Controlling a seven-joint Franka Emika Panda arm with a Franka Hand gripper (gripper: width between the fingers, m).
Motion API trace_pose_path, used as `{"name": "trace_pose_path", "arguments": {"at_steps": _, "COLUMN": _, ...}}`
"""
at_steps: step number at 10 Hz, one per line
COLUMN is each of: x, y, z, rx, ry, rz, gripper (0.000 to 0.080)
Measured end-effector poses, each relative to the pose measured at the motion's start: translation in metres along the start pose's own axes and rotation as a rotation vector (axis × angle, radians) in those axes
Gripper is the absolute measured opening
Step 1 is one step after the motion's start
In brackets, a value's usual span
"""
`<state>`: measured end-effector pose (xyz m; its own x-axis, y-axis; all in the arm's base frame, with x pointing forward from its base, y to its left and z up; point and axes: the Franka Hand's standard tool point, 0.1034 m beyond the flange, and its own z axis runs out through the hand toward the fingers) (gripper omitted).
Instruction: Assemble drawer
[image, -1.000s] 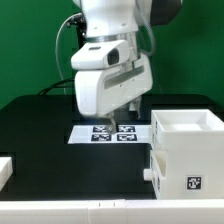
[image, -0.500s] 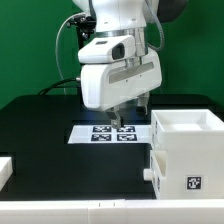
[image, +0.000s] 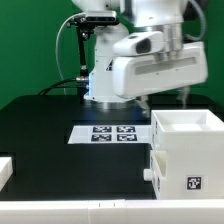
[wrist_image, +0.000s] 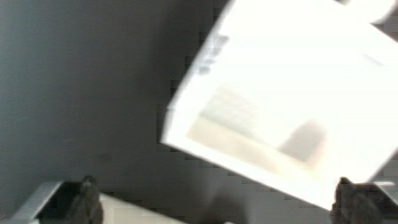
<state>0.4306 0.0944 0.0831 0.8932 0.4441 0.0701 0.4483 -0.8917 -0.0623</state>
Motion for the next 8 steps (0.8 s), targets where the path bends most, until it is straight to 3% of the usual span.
{"name": "trace_pose_path", "arguments": {"at_steps": 2, "x": 0.0, "y": 0.006, "z": -0.001, "rx": -0.002, "ry": 0.002, "rz": -0.01, "gripper": 0.0649}}
{"name": "trace_pose_path", "arguments": {"at_steps": 5, "x": 0.0, "y": 0.002, "z": 0.0, "rx": -0.001, "ry": 0.002, "rz": 0.027, "gripper": 0.0649}}
{"name": "trace_pose_path", "arguments": {"at_steps": 8, "x": 0.009, "y": -0.041, "z": 0.004, "rx": 0.009, "ry": -0.014, "rz": 0.259, "gripper": 0.0649}}
